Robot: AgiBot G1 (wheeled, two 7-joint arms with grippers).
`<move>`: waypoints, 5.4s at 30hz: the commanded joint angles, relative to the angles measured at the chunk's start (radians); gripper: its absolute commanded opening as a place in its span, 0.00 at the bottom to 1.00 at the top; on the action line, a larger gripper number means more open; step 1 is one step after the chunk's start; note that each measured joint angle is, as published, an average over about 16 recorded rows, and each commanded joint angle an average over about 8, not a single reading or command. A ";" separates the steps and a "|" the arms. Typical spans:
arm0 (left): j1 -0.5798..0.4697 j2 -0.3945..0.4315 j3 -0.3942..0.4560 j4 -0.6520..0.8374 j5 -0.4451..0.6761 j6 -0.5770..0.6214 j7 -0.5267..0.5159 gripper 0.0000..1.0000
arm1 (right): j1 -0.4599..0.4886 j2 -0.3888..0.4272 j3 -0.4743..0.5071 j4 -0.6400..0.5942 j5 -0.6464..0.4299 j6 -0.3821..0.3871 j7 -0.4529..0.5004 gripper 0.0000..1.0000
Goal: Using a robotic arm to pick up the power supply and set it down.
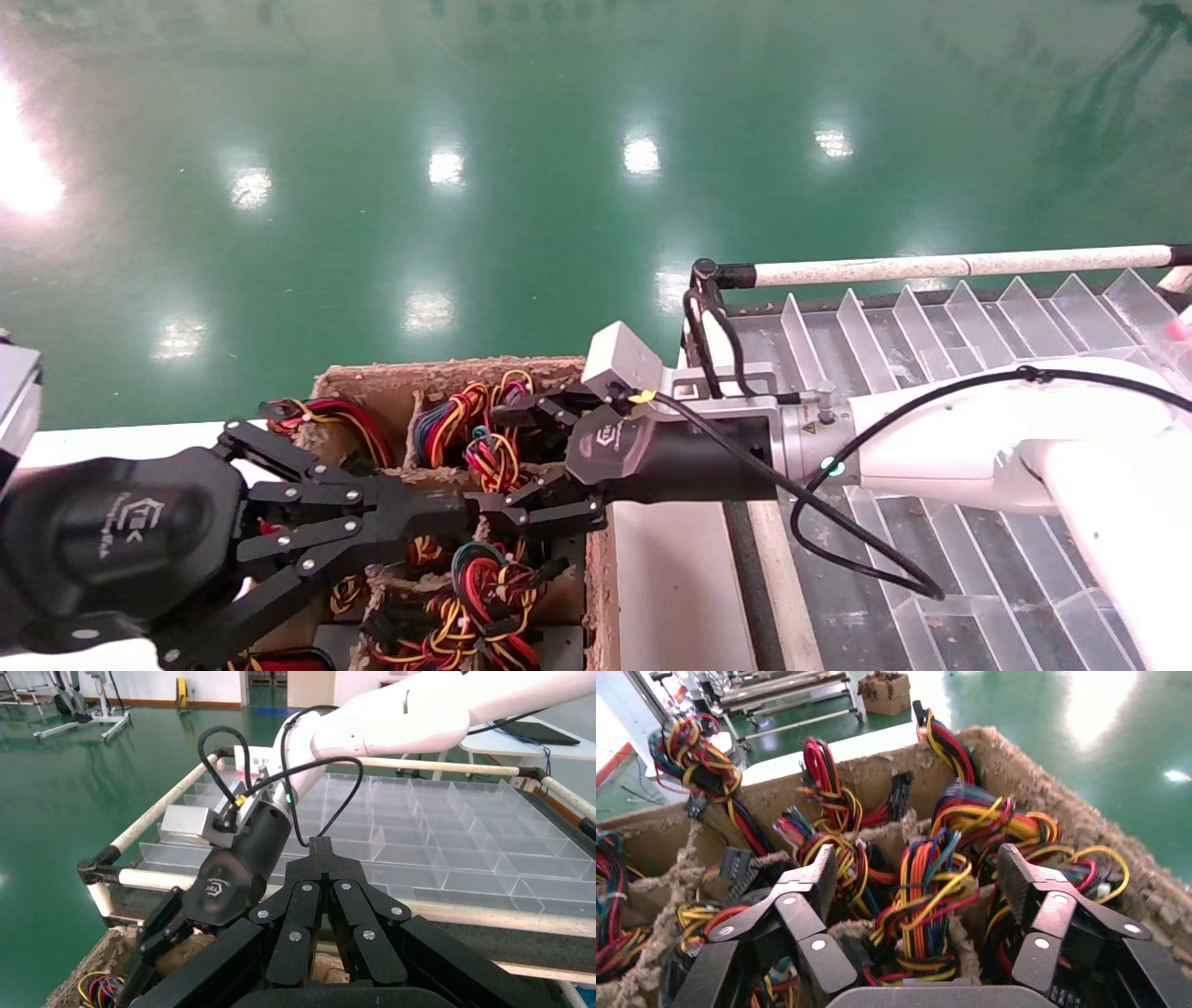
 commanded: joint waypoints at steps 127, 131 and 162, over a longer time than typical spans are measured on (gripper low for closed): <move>0.000 0.000 0.001 0.000 0.000 0.000 0.000 0.00 | 0.344 0.171 0.007 -0.279 0.059 0.309 -0.164 0.00; 0.000 0.000 0.001 0.000 -0.001 0.000 0.000 0.00 | 0.351 0.167 0.001 -0.277 0.050 0.286 -0.157 0.00; 0.000 0.000 0.001 0.000 -0.001 0.000 0.000 0.00 | 0.441 0.105 -0.052 -0.254 -0.026 0.330 -0.174 1.00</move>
